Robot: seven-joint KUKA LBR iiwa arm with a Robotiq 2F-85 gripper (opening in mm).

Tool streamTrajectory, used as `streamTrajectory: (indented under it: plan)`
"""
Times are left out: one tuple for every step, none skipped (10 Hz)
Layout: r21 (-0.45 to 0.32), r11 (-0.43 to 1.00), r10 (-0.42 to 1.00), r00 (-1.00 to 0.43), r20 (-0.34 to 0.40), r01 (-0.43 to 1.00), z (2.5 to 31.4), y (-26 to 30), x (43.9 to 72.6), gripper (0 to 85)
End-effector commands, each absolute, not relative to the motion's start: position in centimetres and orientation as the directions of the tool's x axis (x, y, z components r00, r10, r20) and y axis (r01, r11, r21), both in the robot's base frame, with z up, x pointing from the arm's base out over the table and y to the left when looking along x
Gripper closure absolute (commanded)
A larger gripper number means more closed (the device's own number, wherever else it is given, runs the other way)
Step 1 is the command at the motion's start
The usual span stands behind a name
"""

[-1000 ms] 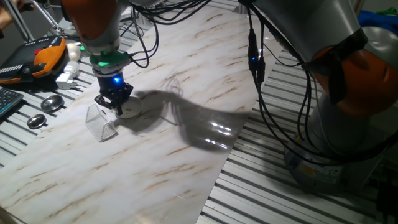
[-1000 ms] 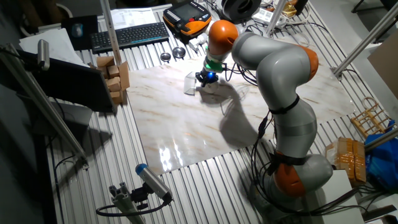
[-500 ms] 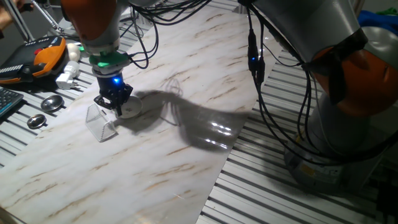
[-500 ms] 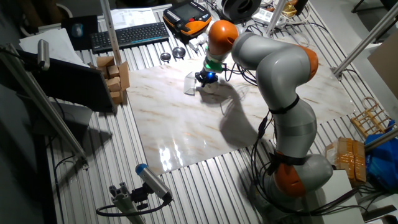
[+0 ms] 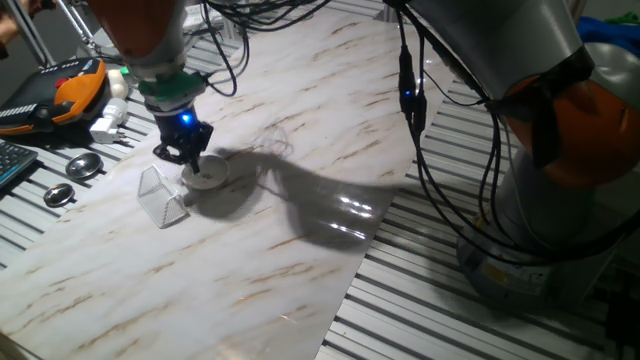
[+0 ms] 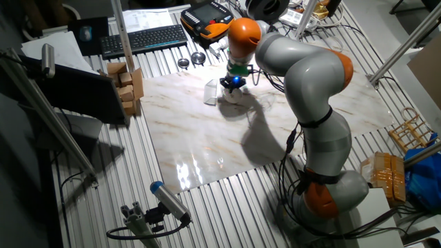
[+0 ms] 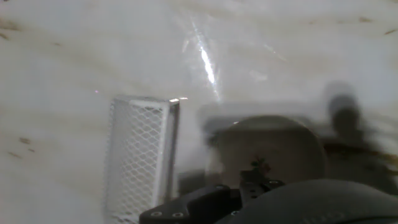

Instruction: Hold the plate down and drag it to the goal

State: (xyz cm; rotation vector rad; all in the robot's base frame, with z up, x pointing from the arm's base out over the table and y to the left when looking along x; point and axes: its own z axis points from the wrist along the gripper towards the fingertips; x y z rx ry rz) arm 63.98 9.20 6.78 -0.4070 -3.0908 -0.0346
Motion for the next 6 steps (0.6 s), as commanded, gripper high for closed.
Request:
streamTrajectory:
  plan:
    - [0.013, 0.973, 0.232, -0.973, 0.017, 0.232, 6.9, 8.3, 63.7, 85.0]
    - [0.012, 0.978, 0.208, -0.978, 0.01, 0.208, 7.0, 7.1, 63.5, 85.0]
    - [0.01, 0.981, 0.196, -0.981, 0.006, 0.196, 7.0, 6.2, 63.5, 85.0]
    - [0.004, 0.981, 0.195, -0.981, 0.005, 0.195, 7.0, 5.4, 63.4, 85.0]
    - [-0.012, 0.982, 0.19, -0.982, 0.005, 0.19, 7.0, 4.7, 63.3, 85.0]
    - [-0.015, 0.982, 0.189, -0.982, 0.004, 0.189, 6.8, 4.1, 63.1, 85.0]
